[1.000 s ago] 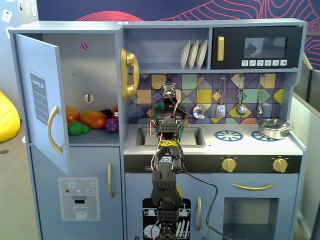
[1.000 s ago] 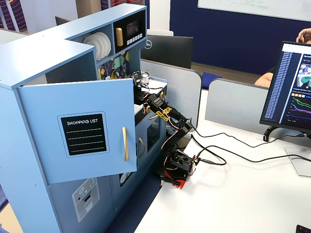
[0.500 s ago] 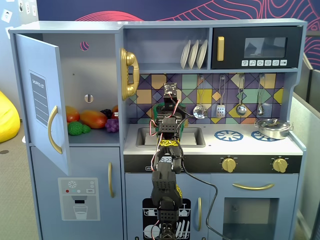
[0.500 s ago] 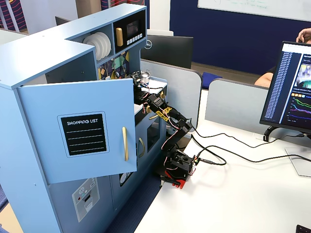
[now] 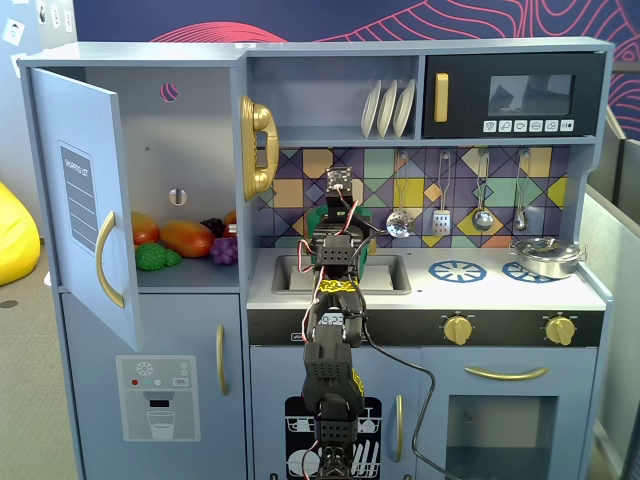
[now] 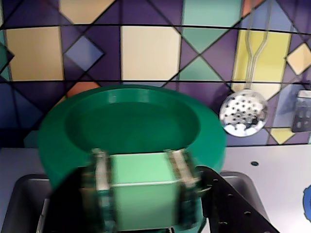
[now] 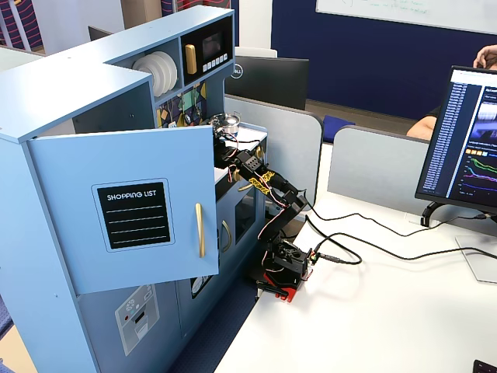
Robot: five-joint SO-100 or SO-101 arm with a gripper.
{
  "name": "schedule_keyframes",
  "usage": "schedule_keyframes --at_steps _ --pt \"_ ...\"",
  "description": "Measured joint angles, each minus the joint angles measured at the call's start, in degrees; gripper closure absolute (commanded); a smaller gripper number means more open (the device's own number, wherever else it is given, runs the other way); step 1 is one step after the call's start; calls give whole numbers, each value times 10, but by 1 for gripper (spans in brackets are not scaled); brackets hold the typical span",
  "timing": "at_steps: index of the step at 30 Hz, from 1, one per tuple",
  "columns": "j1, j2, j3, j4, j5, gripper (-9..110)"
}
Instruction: Take off the lid from the green recipient and place it on the counter
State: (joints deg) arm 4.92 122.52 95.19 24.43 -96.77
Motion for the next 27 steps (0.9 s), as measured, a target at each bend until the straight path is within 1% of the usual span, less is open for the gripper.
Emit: schedule_keyframes --at_steps 1,9,19,23,27 --pt "0 0 0 0 -2 101" --pt "0 0 -1 0 -7 101" --pt "12 -18 -80 0 -12 101" --pt "62 -18 -80 -33 -14 101" --pt "134 -17 -56 -78 -18 101"
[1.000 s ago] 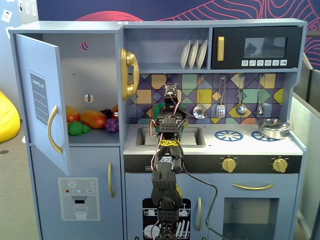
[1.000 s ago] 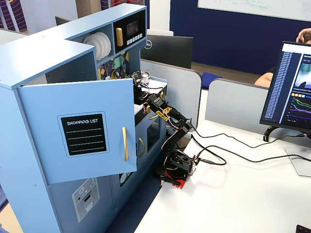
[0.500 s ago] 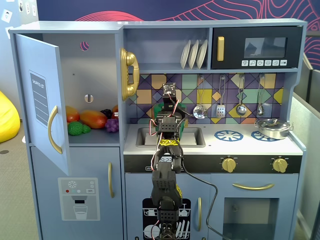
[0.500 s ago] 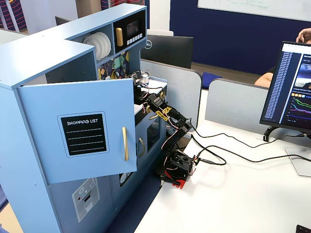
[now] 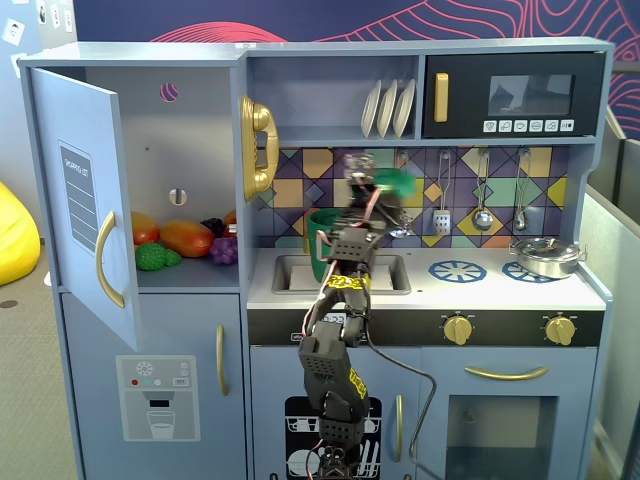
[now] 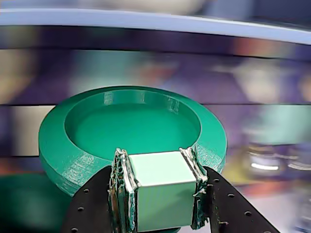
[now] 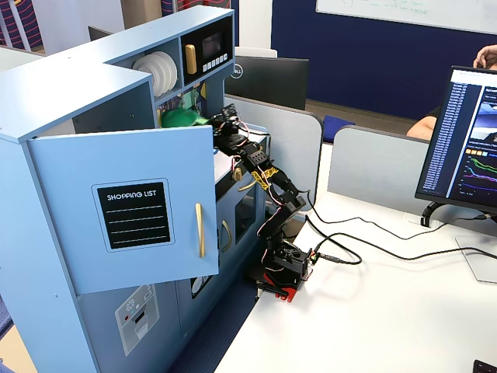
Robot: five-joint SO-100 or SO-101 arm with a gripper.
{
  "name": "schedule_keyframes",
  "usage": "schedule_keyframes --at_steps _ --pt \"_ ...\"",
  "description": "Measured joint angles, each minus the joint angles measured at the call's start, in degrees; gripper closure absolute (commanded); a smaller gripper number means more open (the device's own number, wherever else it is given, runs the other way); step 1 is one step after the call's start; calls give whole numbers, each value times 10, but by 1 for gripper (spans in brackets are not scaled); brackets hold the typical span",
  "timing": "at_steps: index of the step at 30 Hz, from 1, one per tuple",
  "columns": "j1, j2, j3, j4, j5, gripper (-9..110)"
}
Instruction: Take off the lid from the green recipient and place it on the counter
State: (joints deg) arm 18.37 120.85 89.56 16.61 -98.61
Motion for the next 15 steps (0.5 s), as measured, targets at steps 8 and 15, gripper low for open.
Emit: schedule_keyframes --at_steps 8,15 --pt "93 2 148 -106 -3 101" --pt "126 2 281 -204 -11 101"
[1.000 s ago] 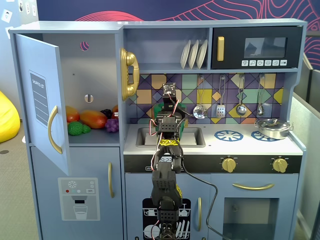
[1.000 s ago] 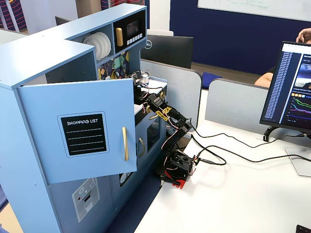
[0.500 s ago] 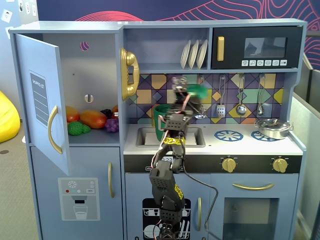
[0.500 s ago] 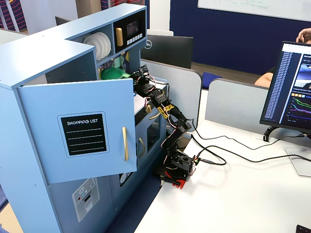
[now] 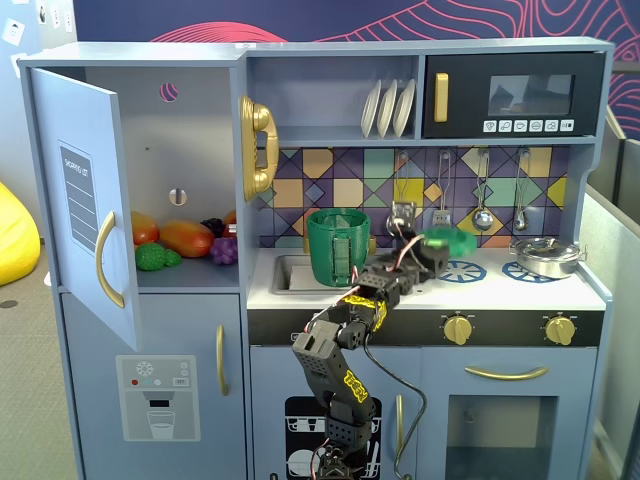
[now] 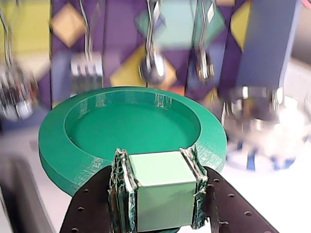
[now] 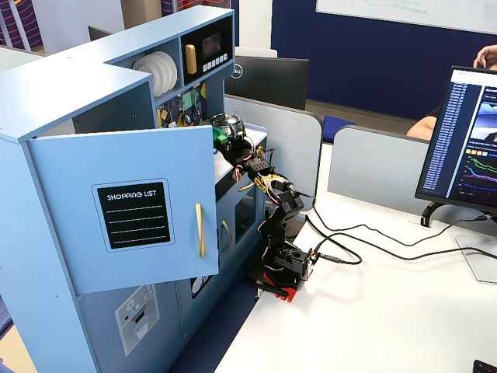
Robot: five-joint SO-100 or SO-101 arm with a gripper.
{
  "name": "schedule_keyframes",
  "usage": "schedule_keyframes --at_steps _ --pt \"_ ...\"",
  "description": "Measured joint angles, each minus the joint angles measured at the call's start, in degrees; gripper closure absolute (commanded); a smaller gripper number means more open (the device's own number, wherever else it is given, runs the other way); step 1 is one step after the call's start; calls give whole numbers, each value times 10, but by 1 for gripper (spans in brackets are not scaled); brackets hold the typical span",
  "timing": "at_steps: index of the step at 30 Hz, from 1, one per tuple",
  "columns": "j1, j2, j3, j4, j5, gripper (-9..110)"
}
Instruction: Take off the lid from the green recipient and place it on the counter
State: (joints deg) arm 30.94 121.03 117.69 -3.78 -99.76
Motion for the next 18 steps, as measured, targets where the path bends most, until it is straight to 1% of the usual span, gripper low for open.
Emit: schedule_keyframes --at_steps 7,16,18 --pt "15 0 67 -52 -1 101" --pt "18 0 97 -67 -1 100" --pt "18 0 106 -67 -4 98"
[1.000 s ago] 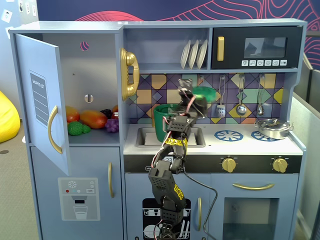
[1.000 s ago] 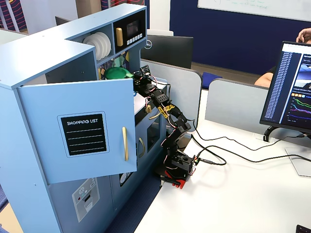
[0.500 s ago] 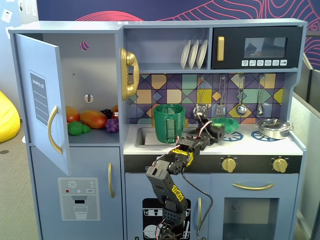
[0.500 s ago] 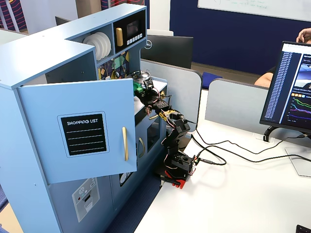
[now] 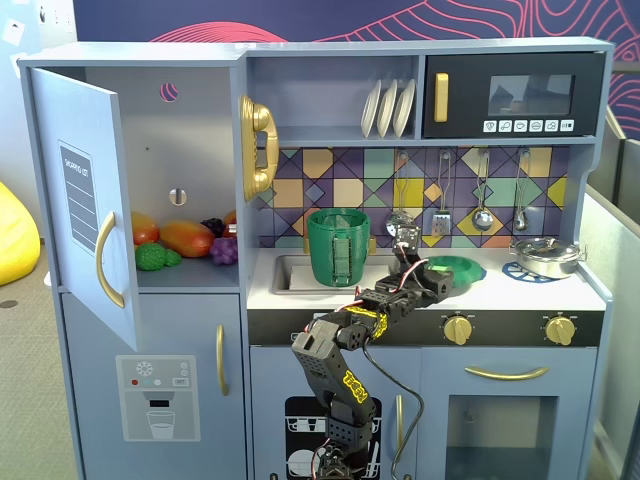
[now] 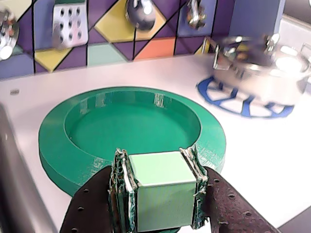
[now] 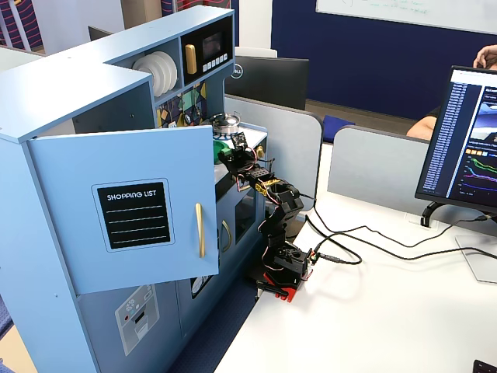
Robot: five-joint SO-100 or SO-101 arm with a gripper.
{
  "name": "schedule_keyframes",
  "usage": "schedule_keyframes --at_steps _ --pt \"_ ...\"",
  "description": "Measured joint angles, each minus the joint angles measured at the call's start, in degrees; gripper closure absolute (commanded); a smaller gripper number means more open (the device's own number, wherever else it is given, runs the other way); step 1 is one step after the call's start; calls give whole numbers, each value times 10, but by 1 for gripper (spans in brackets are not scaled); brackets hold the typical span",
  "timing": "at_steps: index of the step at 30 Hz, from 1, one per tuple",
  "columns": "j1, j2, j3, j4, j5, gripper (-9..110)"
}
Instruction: Take off the lid from the green recipient and place it on the counter
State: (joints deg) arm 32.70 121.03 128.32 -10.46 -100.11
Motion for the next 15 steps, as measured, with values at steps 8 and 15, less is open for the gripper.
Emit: schedule_keyframes --at_steps 8,15 --pt "3 -3 11 -7 9 75" --pt "4 -4 -20 -1 23 75"
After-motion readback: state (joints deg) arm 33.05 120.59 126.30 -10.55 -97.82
